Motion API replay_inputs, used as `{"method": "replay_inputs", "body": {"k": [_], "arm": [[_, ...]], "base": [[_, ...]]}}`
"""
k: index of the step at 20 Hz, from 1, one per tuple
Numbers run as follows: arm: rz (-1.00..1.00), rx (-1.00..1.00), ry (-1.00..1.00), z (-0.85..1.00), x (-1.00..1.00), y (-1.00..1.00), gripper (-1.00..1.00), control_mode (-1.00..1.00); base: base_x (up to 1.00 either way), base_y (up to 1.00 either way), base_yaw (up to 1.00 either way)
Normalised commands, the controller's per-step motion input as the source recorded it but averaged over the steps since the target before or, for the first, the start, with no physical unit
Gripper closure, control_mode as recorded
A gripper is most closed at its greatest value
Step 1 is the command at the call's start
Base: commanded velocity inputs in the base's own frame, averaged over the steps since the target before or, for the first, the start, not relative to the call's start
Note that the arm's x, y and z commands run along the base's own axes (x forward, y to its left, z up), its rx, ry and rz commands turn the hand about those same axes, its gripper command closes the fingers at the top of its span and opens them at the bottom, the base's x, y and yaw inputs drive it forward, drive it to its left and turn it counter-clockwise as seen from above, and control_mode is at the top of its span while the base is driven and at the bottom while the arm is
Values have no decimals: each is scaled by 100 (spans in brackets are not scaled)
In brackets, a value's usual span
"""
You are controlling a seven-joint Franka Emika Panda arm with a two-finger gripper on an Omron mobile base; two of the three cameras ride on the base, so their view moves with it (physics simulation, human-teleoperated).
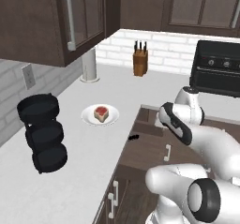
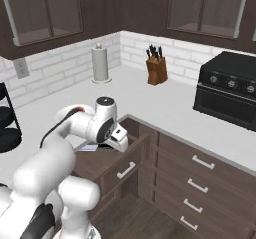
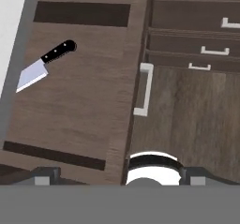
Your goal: Pick up the knife from the drawer and place it on the cutting board. Then place the meat from the plate to the cutting board.
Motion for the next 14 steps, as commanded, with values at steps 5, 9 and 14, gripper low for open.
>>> {"method": "replay_inputs", "body": {"k": [5,9,14], "arm": [[0,0,8,-24,34,-1,-100,-100],[0,0,5,-37,24,-3,-100,-100],[0,0,5,-43,19,-10,-100,-100]], "base": [[0,0,0],[0,0,0],[0,0,0]]}}
